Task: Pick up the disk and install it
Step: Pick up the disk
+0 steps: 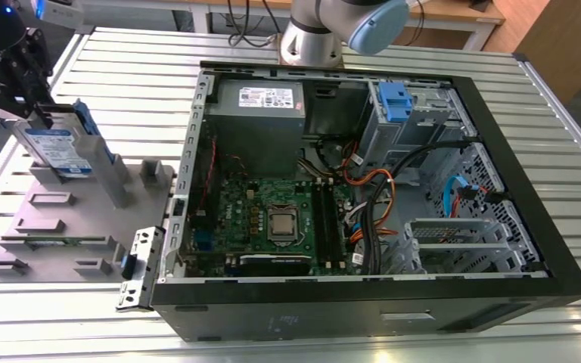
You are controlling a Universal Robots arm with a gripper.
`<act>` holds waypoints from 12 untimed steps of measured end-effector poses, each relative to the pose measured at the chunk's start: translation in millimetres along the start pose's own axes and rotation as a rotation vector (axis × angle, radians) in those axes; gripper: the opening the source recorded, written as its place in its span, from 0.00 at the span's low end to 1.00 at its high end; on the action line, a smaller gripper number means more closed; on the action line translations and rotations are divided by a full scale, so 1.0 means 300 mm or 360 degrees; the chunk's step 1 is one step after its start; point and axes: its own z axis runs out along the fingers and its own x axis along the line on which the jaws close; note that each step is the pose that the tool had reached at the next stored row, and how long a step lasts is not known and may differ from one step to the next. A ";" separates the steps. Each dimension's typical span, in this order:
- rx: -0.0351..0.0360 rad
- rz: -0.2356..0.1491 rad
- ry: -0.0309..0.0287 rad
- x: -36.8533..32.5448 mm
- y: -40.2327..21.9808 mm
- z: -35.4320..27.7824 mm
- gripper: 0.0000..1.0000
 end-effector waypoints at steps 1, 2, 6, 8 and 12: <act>0.0000 0.0000 0.00001 0.000 0.000 -0.004 0.35; 0.0000 0.0000 0.00000 0.000 0.000 -0.004 0.35; 0.0000 0.0000 -0.00001 0.000 0.000 -0.005 0.35; 0.0000 0.0000 -0.00001 0.000 0.000 -0.005 0.35; 0.0000 0.0000 0.00000 0.000 0.000 -0.006 0.35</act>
